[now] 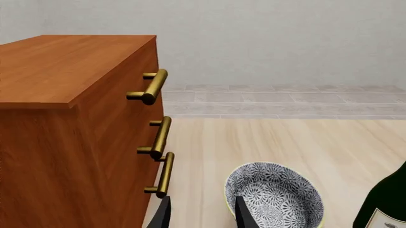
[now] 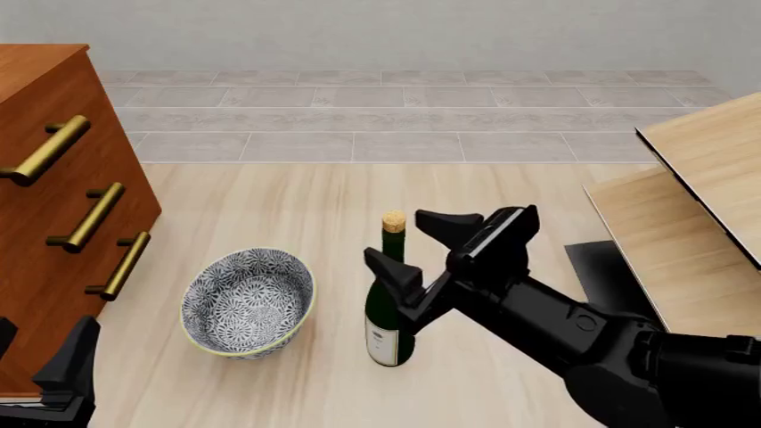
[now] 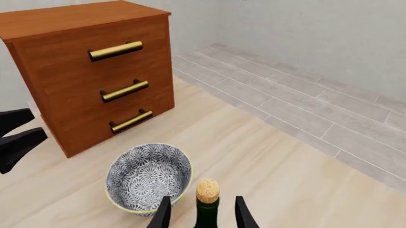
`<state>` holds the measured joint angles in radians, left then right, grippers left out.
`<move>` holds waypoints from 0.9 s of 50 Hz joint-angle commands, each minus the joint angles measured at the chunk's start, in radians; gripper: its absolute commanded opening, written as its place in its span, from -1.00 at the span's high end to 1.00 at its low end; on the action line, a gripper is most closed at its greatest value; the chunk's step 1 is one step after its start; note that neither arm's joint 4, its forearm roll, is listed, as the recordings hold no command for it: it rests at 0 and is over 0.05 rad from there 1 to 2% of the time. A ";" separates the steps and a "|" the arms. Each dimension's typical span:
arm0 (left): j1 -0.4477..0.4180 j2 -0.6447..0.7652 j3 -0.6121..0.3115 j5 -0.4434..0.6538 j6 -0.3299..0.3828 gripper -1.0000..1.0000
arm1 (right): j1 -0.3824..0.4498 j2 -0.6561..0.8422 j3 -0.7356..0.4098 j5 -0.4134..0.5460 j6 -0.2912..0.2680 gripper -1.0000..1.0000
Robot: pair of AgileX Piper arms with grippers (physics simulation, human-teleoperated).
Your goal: Put the wine bottle on the wine rack.
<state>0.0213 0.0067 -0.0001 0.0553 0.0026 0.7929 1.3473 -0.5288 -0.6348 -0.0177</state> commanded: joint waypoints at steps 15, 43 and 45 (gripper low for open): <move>0.013 -0.006 0.000 0.006 0.003 -1.00 | -0.004 0.067 -0.024 -0.048 0.045 -1.00; 0.021 -0.005 0.000 0.005 0.004 -1.00 | -0.011 0.080 -0.032 -0.051 0.091 1.00; 0.021 -0.005 0.000 0.005 0.001 -1.00 | -0.008 0.072 -0.031 -0.045 0.092 1.00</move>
<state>0.0407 0.0014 -0.0001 0.0616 0.0061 0.7775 1.4256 -0.5628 -0.6849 0.0449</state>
